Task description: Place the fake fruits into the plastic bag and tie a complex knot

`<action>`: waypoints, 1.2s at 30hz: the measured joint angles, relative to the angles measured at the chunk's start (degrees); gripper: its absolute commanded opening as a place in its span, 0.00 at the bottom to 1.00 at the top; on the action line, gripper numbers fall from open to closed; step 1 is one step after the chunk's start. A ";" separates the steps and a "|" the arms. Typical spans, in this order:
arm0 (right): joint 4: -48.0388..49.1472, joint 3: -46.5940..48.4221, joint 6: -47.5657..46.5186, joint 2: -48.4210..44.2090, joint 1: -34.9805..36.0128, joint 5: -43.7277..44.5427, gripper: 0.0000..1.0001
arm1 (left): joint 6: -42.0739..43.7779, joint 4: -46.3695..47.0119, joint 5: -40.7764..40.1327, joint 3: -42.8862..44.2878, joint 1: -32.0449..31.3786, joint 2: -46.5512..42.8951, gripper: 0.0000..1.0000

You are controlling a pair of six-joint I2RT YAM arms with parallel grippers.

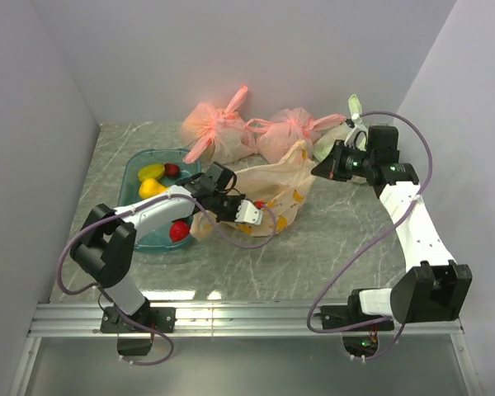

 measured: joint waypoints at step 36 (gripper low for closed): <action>-22.71 26.45 -43.32 10.05 35.89 13.94 0.98 | 49.62 -43.89 20.26 8.41 6.80 -10.03 0.01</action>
